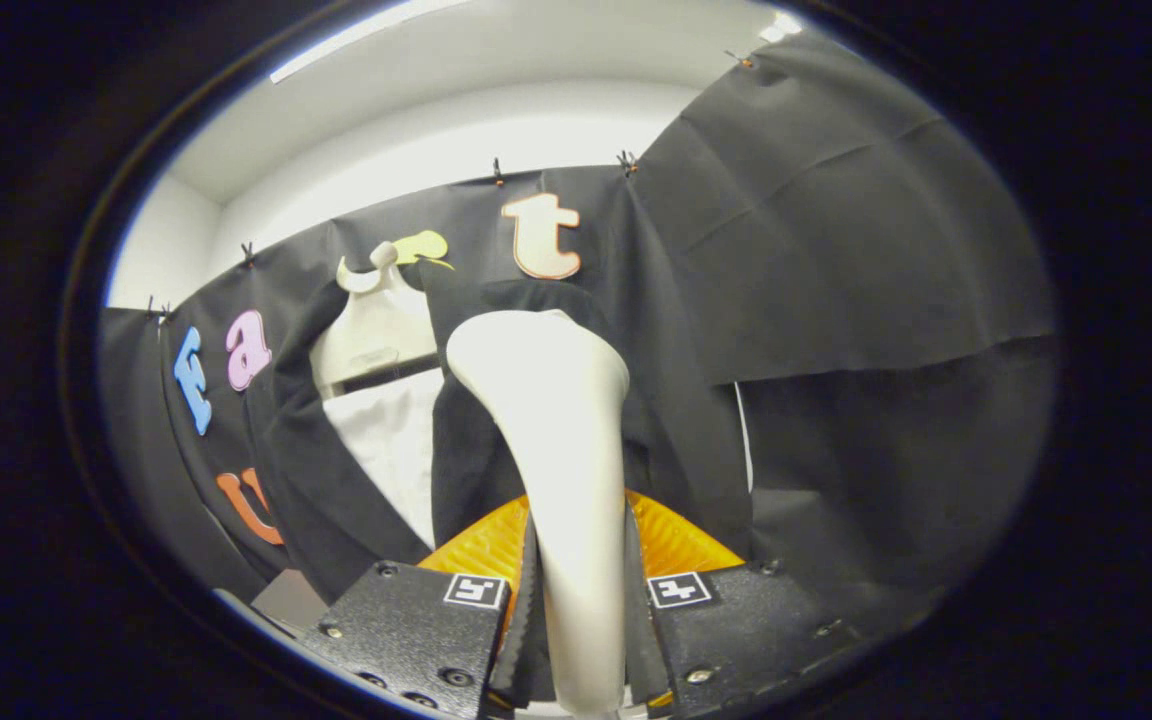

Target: Iron the clothes twice with a garment steamer, once on the left side and once on the right side.

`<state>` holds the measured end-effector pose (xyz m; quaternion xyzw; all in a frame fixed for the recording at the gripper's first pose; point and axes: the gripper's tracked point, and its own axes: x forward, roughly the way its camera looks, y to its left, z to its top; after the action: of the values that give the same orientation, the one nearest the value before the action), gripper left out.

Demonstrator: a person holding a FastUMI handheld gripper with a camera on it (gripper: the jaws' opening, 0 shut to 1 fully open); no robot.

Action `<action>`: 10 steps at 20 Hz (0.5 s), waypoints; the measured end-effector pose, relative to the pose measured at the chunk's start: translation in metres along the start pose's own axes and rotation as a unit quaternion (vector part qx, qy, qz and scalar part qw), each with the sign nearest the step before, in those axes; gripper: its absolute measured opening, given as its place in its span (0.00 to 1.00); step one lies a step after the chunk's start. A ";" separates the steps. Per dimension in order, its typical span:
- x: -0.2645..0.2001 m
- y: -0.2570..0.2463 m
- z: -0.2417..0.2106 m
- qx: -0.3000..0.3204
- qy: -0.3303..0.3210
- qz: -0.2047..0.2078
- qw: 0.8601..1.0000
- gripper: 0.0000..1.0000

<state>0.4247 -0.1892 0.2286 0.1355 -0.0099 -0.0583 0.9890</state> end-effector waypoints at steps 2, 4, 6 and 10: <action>0.010 0.006 0.010 -0.003 -0.004 0.003 1.000 0.39; 0.026 0.014 0.015 -0.009 -0.005 0.003 1.000 0.39; 0.034 0.013 0.010 -0.022 0.002 -0.007 1.000 0.39; 0.039 0.012 -0.008 -0.042 0.017 -0.021 0.999 0.39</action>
<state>0.4650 -0.1804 0.2244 0.0947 0.0117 -0.0769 0.9925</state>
